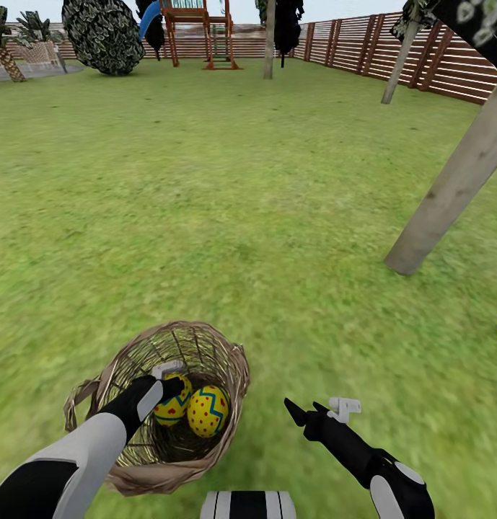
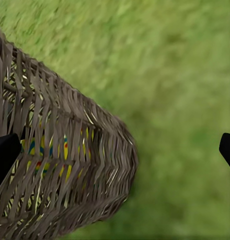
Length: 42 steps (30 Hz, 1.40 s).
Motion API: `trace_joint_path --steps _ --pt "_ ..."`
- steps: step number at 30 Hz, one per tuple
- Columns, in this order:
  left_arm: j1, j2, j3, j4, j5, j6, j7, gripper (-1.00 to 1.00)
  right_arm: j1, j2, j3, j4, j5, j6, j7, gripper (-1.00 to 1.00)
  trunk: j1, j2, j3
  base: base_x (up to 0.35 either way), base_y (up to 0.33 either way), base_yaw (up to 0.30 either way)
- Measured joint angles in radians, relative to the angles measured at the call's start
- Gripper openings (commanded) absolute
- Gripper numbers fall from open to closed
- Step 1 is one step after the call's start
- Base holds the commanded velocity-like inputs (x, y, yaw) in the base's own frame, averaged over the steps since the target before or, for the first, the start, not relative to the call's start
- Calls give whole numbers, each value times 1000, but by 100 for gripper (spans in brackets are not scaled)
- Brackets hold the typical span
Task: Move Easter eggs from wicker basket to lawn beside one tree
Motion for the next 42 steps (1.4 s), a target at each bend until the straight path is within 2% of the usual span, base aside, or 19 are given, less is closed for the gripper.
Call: trace_joint_path --steps 23,25,30,38,42 --pt "0 -1 0 -4 -3 -1 2 -100 0 0 0 0 -1 0 0 100 0 0 0 -6 0 0" --pt "0 -1 0 -4 -2 -1 3 -100 0 0 0 0 -2 0 0 100 -1 0 8 0 0 0" --pt "0 0 0 -6 -1 0 3 -100 0 0 0 0 -3 0 0 100 -1 1 8 0 0 0" --pt "0 0 -1 -5 -2 7 5 -100 0 0 0 0 -3 0 0 100 -4 2 31 0 0 0" --pt "0 0 -1 -5 -4 10 4 -100 0 0 0 0 -3 0 -1 100 -4 2 31 0 0 0"
